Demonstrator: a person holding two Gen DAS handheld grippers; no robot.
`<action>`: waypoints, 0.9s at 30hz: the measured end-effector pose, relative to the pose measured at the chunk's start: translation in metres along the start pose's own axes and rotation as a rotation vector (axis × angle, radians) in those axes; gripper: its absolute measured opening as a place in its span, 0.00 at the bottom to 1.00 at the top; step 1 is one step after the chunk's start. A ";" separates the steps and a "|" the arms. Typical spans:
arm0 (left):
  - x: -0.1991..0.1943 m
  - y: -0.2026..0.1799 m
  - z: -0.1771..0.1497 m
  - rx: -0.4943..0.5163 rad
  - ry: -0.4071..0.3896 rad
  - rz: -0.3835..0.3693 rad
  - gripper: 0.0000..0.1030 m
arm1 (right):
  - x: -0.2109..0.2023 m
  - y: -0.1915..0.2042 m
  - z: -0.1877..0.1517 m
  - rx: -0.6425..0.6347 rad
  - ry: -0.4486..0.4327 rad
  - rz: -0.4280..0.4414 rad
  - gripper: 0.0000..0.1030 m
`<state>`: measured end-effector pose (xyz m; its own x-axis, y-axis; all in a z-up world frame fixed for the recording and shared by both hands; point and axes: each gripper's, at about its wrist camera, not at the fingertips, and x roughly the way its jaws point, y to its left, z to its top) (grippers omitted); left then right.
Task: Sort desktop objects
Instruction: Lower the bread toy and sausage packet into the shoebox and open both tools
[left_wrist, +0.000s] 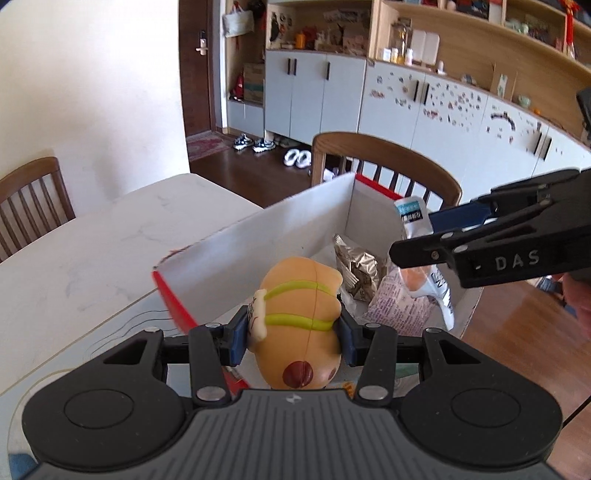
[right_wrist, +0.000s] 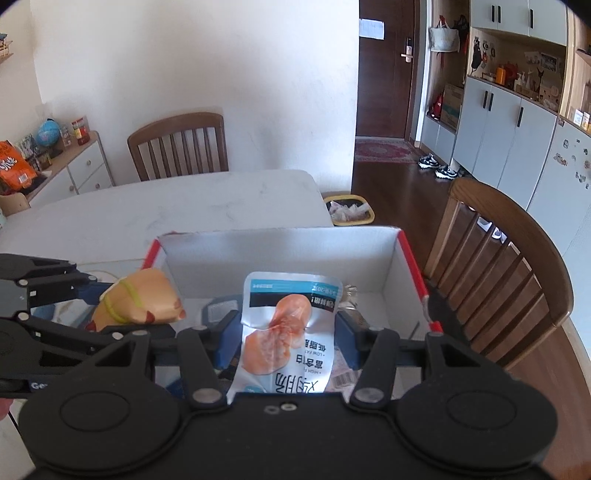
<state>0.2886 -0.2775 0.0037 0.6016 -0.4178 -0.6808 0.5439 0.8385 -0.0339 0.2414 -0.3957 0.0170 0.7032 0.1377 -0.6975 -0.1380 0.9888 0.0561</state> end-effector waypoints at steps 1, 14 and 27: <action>0.005 -0.002 0.001 0.001 0.012 -0.003 0.45 | 0.001 -0.003 0.000 0.002 0.006 -0.003 0.52; 0.053 -0.016 0.011 0.043 0.124 0.023 0.45 | 0.019 -0.017 -0.006 -0.016 0.066 0.022 0.52; 0.076 -0.020 0.018 -0.012 0.208 0.064 0.45 | 0.030 -0.022 -0.011 -0.039 0.106 0.040 0.52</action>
<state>0.3341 -0.3320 -0.0342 0.5004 -0.2837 -0.8180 0.5010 0.8654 0.0064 0.2578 -0.4137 -0.0127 0.6194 0.1682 -0.7669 -0.1930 0.9794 0.0590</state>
